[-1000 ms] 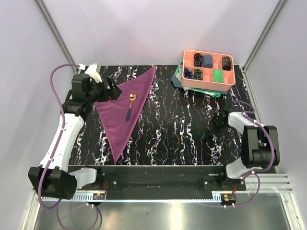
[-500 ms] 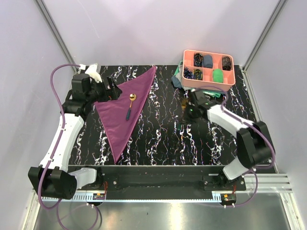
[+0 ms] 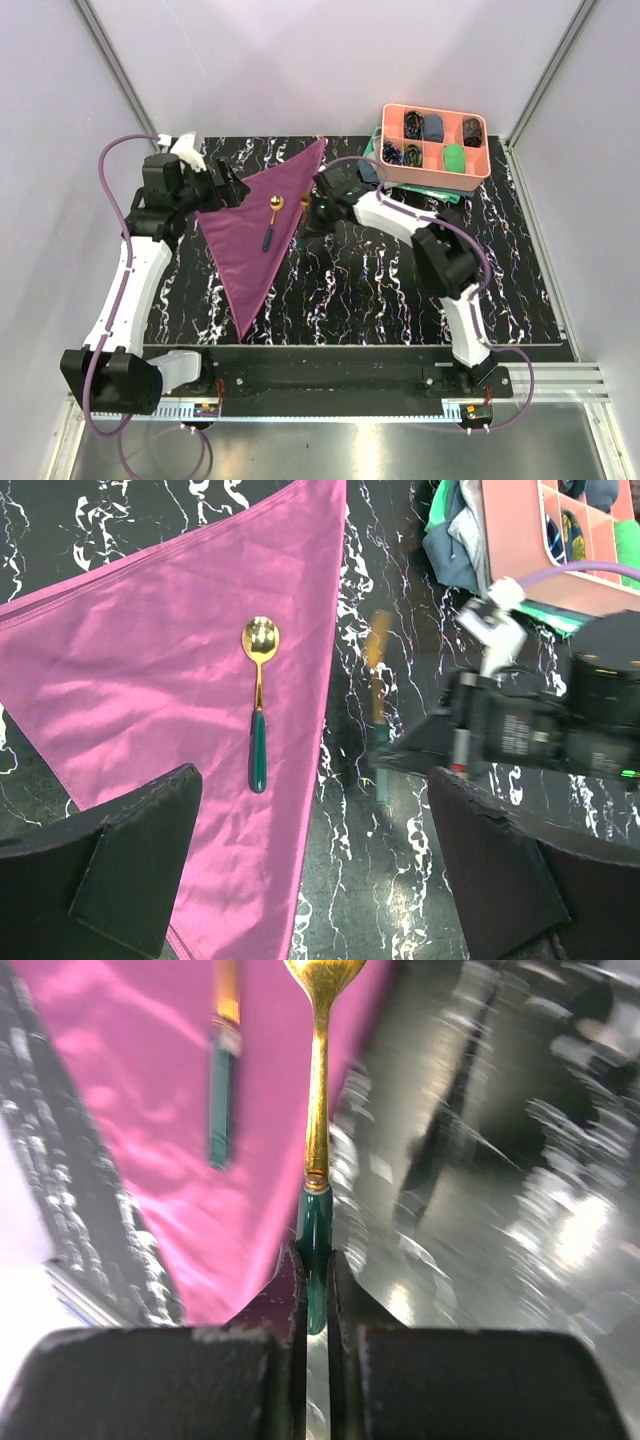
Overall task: Fold the napkin, place the utensils inside, and roll it up
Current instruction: Place the utensil onto the napkin
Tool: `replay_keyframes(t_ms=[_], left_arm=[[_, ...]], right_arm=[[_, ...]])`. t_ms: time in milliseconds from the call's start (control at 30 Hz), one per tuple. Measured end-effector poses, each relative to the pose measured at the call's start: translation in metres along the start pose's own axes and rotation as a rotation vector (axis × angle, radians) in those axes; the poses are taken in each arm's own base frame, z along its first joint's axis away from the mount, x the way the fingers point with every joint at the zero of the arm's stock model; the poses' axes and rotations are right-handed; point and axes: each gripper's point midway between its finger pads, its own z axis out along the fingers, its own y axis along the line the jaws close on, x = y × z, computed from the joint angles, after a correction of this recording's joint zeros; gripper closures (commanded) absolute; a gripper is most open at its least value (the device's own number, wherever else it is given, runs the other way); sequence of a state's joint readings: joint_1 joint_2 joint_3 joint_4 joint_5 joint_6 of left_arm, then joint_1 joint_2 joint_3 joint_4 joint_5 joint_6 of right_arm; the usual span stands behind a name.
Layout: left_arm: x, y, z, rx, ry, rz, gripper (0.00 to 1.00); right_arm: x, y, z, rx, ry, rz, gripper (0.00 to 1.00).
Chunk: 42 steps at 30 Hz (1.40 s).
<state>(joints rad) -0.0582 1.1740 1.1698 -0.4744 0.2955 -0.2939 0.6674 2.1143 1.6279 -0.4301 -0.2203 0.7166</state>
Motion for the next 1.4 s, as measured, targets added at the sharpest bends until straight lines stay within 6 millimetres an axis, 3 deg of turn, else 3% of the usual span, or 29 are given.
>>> replay_keyframes(t_ms=[133,200,433,900,1200,1400], left_arm=[[-0.002,0.005,0.001,0.0,-0.002,-0.022,0.02],[-0.002,0.007,0.002,-0.002,0.003,-0.032,0.03],[0.001,0.008,0.005,0.012,0.016,-0.046,0.04],[0.001,0.006,0.004,0.034,0.024,-0.058,0.04],[0.002,0.004,0.004,0.042,0.026,-0.059,0.04],[0.003,0.005,0.006,0.042,0.033,-0.062,0.04]], right_arm=[[-0.005,0.033,0.028,-0.066,0.007,0.007,1.0],[-0.001,0.04,0.04,-0.076,0.021,0.018,1.0],[0.015,0.035,0.069,-0.049,0.063,0.065,1.0],[0.007,0.048,0.079,-0.078,0.047,0.091,1.0],[0.015,0.049,0.09,-0.087,0.074,0.102,1.0],[0.016,0.05,0.09,-0.089,0.075,0.107,0.8]])
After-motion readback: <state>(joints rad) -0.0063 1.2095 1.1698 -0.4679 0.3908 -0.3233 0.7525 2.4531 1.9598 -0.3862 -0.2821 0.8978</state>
